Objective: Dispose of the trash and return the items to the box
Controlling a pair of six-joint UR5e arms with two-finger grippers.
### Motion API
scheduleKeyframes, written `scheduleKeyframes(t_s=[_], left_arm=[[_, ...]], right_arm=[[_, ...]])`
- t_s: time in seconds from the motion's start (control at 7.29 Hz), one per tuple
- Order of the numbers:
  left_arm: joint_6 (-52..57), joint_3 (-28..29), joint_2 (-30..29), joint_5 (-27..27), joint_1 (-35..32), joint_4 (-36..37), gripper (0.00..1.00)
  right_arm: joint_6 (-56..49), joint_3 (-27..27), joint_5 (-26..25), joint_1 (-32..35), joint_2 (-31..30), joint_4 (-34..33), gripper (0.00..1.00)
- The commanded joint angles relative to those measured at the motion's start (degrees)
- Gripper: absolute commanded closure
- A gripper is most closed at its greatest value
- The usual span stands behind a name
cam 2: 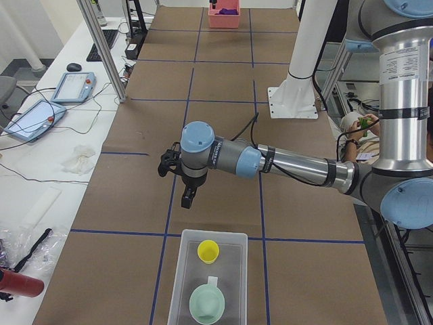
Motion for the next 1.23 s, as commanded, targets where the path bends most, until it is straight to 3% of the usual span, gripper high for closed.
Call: scheduleKeyframes(t_s=[0.0,0.41,1.1], left_arm=[[0.00,0.18,0.19,0.10,-0.12,0.01,0.00],[0.00,0.27,0.10,0.27,0.06,0.01,0.00],[0.00,0.09,-0.34,0.36,0.06,-0.08,0.00]], right_arm=[[-5.67,-0.05,0.15,0.86,0.35,-2.39,0.00],[-4.44,0.56,-0.20,2.00,2.19,-6.79,0.00],[-4.62,1.18,-0.29,2.52,2.55,-6.36,0.00]])
